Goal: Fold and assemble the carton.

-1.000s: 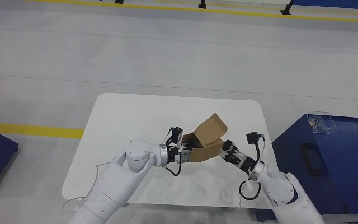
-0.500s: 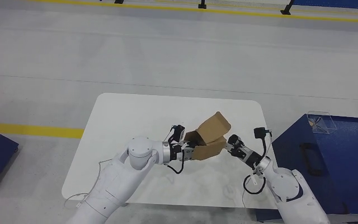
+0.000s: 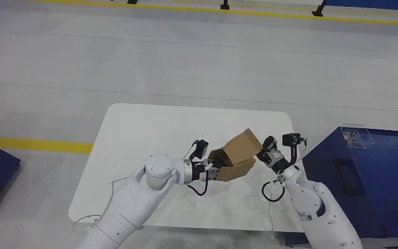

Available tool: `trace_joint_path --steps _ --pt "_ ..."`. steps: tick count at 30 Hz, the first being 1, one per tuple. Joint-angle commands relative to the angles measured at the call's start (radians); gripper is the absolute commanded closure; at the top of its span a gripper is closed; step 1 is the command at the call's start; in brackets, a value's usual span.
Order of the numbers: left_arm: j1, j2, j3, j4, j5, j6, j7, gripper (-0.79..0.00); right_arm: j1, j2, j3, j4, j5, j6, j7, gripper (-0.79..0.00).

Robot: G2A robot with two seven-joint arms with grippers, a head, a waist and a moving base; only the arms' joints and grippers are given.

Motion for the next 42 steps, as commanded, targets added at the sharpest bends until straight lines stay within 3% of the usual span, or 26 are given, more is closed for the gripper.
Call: trace_joint_path --steps 1,18,42 --pt "0.004 0.001 -0.001 -0.004 0.007 -0.002 -0.004 0.0 0.015 -0.005 -0.02 0.015 -0.025 0.018 -0.019 -0.785" --pt "0.02 0.005 -0.026 0.005 -0.005 0.005 -0.013 0.0 -0.053 -0.013 -0.026 -0.053 -0.039 -0.015 -0.017 -0.785" --pt "0.031 0.002 -0.028 0.004 -0.001 -0.003 -0.012 0.0 -0.097 -0.037 -0.075 -0.107 -0.128 0.04 -0.101 -0.785"
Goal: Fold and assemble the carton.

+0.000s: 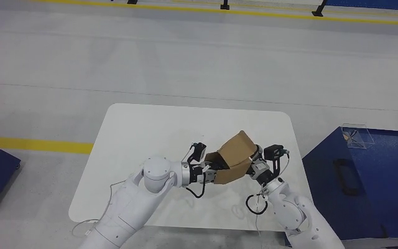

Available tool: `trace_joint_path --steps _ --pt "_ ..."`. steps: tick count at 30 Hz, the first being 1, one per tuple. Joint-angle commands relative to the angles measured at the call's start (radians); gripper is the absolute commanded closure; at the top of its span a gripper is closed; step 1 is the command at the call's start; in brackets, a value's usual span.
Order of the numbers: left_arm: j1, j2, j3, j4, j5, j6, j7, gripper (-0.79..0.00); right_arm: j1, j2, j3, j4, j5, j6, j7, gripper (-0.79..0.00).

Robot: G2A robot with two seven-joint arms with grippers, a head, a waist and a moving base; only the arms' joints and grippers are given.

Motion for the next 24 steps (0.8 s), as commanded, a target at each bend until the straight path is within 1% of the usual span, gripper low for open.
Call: trace_joint_path --steps 1,8,14,17,19,21,24 --pt "0.002 0.001 -0.001 -0.003 0.003 0.0 0.0 0.0 -0.003 -0.001 0.003 -0.003 0.008 -0.001 0.002 -0.785" --pt "0.009 0.002 -0.004 -0.013 0.009 0.002 -0.001 0.0 -0.001 -0.006 -0.004 -0.003 0.008 -0.004 0.021 -0.785" --pt "0.016 0.004 -0.012 -0.018 0.011 0.001 -0.002 0.0 0.003 -0.007 0.024 0.003 0.055 -0.019 0.033 -0.785" --pt "0.02 0.006 -0.018 -0.019 0.004 -0.002 -0.011 0.0 0.004 -0.006 0.053 0.015 0.106 -0.031 0.049 -0.785" --pt "0.022 0.006 -0.022 -0.017 -0.004 -0.004 -0.02 0.0 0.009 -0.003 0.087 0.031 0.14 -0.039 0.065 -0.785" --pt "0.022 0.007 -0.03 -0.01 -0.026 -0.002 -0.032 0.0 0.015 0.0 0.12 0.06 0.153 -0.027 0.086 -0.785" --pt "0.015 0.006 -0.039 0.008 -0.06 -0.001 -0.061 0.0 0.035 0.002 0.141 0.11 0.218 0.011 0.182 -0.785"
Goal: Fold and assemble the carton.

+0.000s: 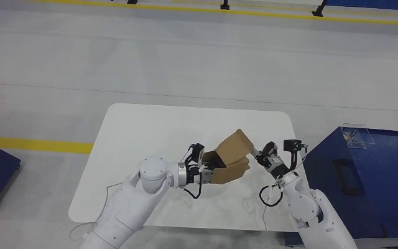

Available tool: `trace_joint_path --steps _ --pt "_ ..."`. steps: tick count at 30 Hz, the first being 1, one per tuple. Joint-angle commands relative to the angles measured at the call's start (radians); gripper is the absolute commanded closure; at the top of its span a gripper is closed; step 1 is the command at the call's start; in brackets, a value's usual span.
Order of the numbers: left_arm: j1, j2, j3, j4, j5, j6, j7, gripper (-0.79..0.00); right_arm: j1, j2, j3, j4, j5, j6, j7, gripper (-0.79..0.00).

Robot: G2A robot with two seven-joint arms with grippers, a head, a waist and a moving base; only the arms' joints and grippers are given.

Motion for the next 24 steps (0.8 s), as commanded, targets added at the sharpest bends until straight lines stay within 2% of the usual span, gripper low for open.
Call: trace_joint_path --steps 1,6,12,15,19,24 --pt "-0.006 0.0 -0.004 0.01 -0.011 -0.004 -0.012 0.0 0.016 0.001 0.005 0.034 0.046 0.019 0.092 -0.785" --pt "-0.014 -0.002 -0.004 0.02 -0.016 -0.008 -0.011 0.0 0.034 0.003 -0.039 0.087 -0.021 -0.008 0.188 -0.785" --pt "-0.028 -0.006 0.003 0.032 -0.022 -0.003 -0.005 0.0 0.042 0.003 -0.052 0.109 0.154 -0.139 0.339 -0.785" --pt "-0.034 -0.009 0.008 0.039 -0.027 0.0 -0.001 0.0 0.043 0.006 -0.036 0.115 0.301 -0.186 0.433 -0.785" --pt "-0.044 -0.015 0.021 0.054 -0.035 0.003 0.003 0.0 0.053 0.014 -0.001 0.12 0.447 -0.203 0.538 -0.785" --pt "-0.057 -0.023 0.036 0.065 -0.04 0.003 0.004 0.0 0.059 0.02 0.025 0.121 0.539 -0.216 0.594 -0.785"
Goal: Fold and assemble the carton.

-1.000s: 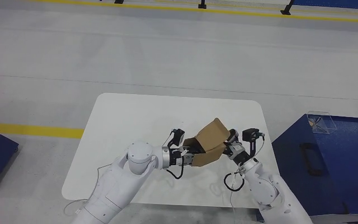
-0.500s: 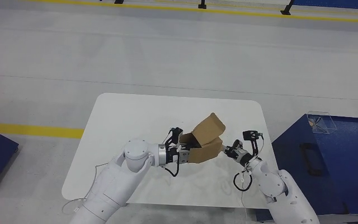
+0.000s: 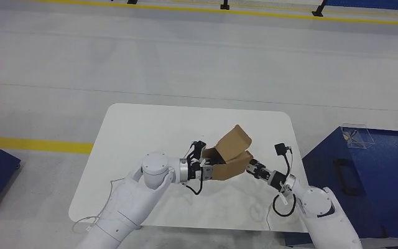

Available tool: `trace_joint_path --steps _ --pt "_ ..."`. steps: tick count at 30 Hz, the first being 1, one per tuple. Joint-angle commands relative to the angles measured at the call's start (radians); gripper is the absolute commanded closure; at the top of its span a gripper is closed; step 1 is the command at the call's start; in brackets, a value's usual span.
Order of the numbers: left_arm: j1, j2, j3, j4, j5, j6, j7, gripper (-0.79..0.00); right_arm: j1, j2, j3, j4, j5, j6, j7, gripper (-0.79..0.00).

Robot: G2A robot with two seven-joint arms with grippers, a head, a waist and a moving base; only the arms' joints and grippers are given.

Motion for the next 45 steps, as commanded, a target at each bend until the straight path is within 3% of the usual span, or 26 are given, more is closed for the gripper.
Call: trace_joint_path --steps 1,23,45 --pt "-0.004 -0.002 0.004 0.003 -0.001 -0.001 0.0 0.0 0.002 0.002 0.007 0.001 0.009 -0.002 0.001 -0.785" --pt "-0.026 -0.014 0.036 0.016 0.028 0.017 -0.008 0.0 -0.012 0.013 0.034 -0.059 0.055 0.0 -0.021 -0.785" --pt "-0.005 -0.01 0.021 -0.016 0.042 0.017 -0.014 0.0 -0.01 0.014 -0.014 -0.064 0.035 0.012 -0.041 -0.785"
